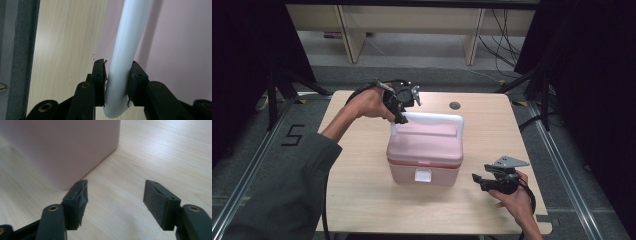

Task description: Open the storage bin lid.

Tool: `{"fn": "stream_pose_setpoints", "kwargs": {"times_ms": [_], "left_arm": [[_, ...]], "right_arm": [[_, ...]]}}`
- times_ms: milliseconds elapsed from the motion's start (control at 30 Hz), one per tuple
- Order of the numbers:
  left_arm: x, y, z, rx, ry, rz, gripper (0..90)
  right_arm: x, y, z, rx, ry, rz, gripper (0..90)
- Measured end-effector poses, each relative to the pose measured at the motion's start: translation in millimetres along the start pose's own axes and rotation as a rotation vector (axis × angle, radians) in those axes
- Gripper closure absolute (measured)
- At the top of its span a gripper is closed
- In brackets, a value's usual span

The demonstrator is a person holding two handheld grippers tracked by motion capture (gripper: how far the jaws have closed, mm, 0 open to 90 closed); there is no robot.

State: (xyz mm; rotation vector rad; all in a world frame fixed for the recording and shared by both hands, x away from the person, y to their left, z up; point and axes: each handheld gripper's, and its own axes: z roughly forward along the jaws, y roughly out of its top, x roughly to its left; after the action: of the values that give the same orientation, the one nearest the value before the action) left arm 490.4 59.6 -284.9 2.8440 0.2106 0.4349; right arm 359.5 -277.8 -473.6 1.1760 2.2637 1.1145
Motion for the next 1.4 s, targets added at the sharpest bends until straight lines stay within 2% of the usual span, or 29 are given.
{"fn": "stream_pose_setpoints", "kwargs": {"times_ms": [67,100,133,167,200,233,267,300,333,367,400,433,500,533,567,600,633,667,733,800,833,867,900,967,1033,1167,1200,1267,1400], "left_arm": [[1.5,0.6,-1.4,0.001,0.004,-0.003,70.2],[3.1,0.9,-3.1,-0.005,0.009,-0.010,70.1],[3.1,0.9,-3.1,-0.005,0.009,-0.010,69.9],[4.6,0.4,-5.0,-0.012,0.006,-0.020,69.9],[4.6,0.4,-5.0,-0.012,0.006,-0.020,69.8],[5.2,0.1,-5.6,-0.015,0.006,-0.025,69.8],[5.9,0.0,-6.2,-0.016,0.004,-0.028,69.8],[6.3,-0.1,-6.5,-0.015,0.002,-0.031,69.9],[6.7,0.1,-6.6,-0.013,0.004,-0.035,70.0],[7.3,0.4,-7.1,-0.014,0.004,-0.044,69.9],[7.3,0.4,-7.1,-0.014,0.004,-0.044,69.9],[7.4,0.5,-7.3,-0.013,0.002,-0.047,69.9],[7.1,0.4,-7.0,-0.011,0.002,-0.044,69.9],[7.1,0.5,-7.2,-0.011,0.004,-0.045,69.9],[7.0,0.7,-7.2,-0.010,0.002,-0.046,69.9],[7.0,0.9,-7.3,-0.008,0.002,-0.046,69.9],[7.3,1.0,-7.4,-0.006,0.001,-0.048,69.9],[7.4,1.2,-7.5,-0.005,0.000,-0.049,69.9],[7.8,1.6,-7.9,-0.005,-0.001,-0.050,69.8],[8.2,1.4,-7.6,-0.005,-0.004,-0.053,69.8],[8.7,1.2,-7.4,-0.005,-0.002,-0.056,69.7],[9.0,1.1,-7.4,-0.002,-0.005,-0.056,69.6],[9.2,1.1,-7.4,-0.003,-0.005,-0.056,69.6],[9.2,1.1,-7.4,-0.005,-0.005,-0.060,69.5],[9.1,0.9,-7.2,-0.004,-0.005,-0.062,69.5],[10.3,-2.3,-7.0,-0.026,0.003,-0.093,67.4],[10.4,-3.3,-7.3,-0.029,0.011,-0.099,63.8],[10.8,-4.6,-11.0,-0.047,0.040,-0.100,56.4],[10.2,-7.5,-23.8,-0.102,0.062,-0.160,45.4]], "right_arm": [[1.8,2.2,-4.2,-0.015,0.016,0.027,42.1],[0.0,5.9,-8.5,-0.050,0.021,-0.004,44.6],[0.0,5.9,-8.5,-0.050,0.021,-0.004,44.6],[0.2,9.8,-13.5,-0.095,0.041,-0.005,49.1],[0.2,9.8,-13.5,-0.095,0.041,-0.005,49.1],[3.6,11.4,-16.1,-0.105,0.059,0.027,51.0],[1.9,13.6,-17.9,-0.135,0.063,-0.009,54.3],[6.2,15.0,-20.3,-0.143,0.083,0.027,57.3],[3.5,17.9,-22.2,-0.166,0.076,-0.042,60.1],[8.9,22.4,-25.5,-0.206,0.105,-0.032,66.1],[8.9,22.4,-25.5,-0.206,0.105,-0.032,66.1],[9.4,25.5,-26.6,-0.228,0.115,-0.061,67.9],[14.7,31.5,-28.9,-0.243,0.143,-0.063,72.5],[16.4,34.7,-27.4,-0.275,0.149,-0.079,74.1],[16.3,38.8,-28.7,-0.273,0.149,-0.107,75.9],[18.9,42.0,-27.8,-0.286,0.157,-0.097,77.3],[18.7,46.0,-27.2,-0.288,0.167,-0.119,78.6],[21.1,48.7,-25.8,-0.287,0.185,-0.105,80.0],[20.0,54.3,-23.1,-0.280,0.187,-0.144,81.3],[20.2,57.8,-17.4,-0.299,0.199,-0.143,82.3],[20.3,59.2,-16.4,-0.280,0.208,-0.138,82.8],[19.8,60.8,-13.8,-0.288,0.204,-0.148,83.3],[20.9,63.3,-8.6,-0.300,0.221,-0.133,84.1],[20.1,65.3,-7.1,-0.292,0.236,-0.143,84.8],[21.0,68.4,-2.7,-0.302,0.232,-0.141,85.9],[22.4,73.5,2.7,-0.299,0.245,-0.159,87.6],[22.8,74.0,3.5,-0.307,0.232,-0.168,87.7],[23.6,74.5,2.1,-0.281,0.239,-0.172,87.8],[24.4,74.6,3.5,-0.300,0.244,-0.143,88.3]]}}
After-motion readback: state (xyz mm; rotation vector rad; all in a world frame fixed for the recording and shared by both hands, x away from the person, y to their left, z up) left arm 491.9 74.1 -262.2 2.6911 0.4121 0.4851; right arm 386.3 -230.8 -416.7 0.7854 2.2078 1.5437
